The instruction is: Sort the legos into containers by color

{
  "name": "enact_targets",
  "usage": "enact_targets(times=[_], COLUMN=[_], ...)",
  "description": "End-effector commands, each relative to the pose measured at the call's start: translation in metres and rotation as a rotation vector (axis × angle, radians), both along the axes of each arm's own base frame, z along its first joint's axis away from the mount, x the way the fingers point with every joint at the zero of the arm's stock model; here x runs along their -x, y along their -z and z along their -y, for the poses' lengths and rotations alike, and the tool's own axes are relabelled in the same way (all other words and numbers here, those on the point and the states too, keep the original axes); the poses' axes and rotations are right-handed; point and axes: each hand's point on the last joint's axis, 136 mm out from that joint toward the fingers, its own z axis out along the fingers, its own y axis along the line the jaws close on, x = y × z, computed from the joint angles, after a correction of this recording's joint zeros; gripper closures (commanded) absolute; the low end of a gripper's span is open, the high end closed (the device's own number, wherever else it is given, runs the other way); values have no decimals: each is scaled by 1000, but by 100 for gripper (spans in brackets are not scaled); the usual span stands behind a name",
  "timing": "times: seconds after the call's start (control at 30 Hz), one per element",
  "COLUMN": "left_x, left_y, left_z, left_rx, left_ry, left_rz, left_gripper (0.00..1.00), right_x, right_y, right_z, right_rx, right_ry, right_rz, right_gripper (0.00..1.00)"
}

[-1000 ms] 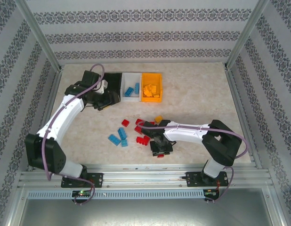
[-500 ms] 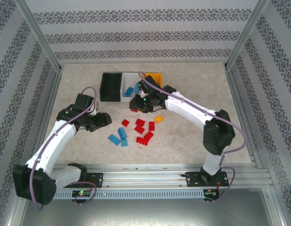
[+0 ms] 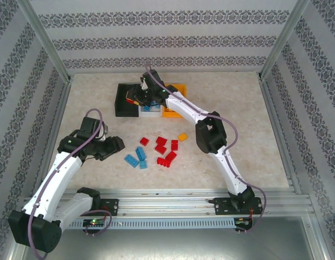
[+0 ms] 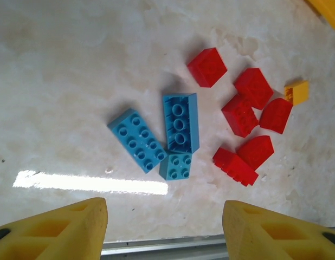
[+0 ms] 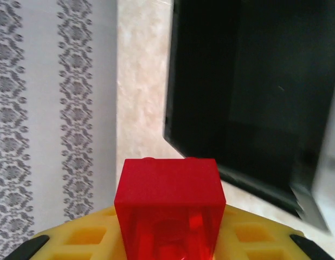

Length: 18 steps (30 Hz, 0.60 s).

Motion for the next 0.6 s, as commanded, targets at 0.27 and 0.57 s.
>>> enact_targets(times=[0.27,0.57], left_x=[15,0], left_y=[-8,-14], left_z=[-15,-11], left_rx=[-58,-69], left_ry=[-33,11], left_rz=[-36,-3], left_gripper=[40,38], right_x=[-38,-21], right_y=[-22,-61], right_z=[-5,15], right_rx=[-110,-71], right_ry=[51,20], right_rz=[13,49], right_gripper=[49,41])
